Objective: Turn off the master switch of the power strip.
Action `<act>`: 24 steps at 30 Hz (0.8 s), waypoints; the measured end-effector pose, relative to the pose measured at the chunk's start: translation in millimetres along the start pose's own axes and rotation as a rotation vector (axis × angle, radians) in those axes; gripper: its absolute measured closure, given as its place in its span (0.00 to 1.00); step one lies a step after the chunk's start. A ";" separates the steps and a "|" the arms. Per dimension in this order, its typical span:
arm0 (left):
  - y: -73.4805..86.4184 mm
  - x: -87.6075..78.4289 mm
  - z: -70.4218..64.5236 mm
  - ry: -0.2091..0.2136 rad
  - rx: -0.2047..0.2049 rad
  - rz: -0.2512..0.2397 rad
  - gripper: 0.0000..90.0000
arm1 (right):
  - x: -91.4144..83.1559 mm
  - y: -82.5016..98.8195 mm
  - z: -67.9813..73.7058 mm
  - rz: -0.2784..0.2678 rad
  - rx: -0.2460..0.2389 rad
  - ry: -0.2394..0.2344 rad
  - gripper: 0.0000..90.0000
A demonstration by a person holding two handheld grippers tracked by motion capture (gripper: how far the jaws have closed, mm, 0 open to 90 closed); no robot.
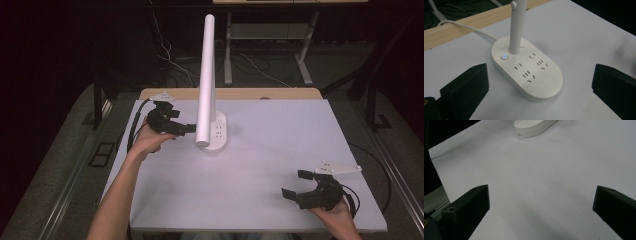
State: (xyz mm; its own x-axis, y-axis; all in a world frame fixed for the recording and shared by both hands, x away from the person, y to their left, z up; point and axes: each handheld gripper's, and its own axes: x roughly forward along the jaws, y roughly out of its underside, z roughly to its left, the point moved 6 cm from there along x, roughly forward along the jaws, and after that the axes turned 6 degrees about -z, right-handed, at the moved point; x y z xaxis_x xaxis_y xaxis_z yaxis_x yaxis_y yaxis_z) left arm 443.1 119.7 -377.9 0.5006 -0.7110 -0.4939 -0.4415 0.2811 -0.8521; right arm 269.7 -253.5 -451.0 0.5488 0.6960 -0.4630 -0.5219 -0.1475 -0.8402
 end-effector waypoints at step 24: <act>3.7 31.1 24.1 -0.013 -0.044 0.037 0.00 | -0.5 -2.1 -2.1 -0.015 0.007 0.015 0.00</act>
State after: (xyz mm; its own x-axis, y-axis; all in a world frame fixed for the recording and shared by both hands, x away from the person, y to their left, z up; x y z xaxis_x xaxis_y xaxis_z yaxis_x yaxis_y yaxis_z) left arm 475.1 114.2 -400.6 0.4927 -0.6921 -0.5275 -0.4923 0.2782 -0.8248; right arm 271.8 -255.0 -449.6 0.5666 0.6872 -0.4547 -0.5181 -0.1319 -0.8451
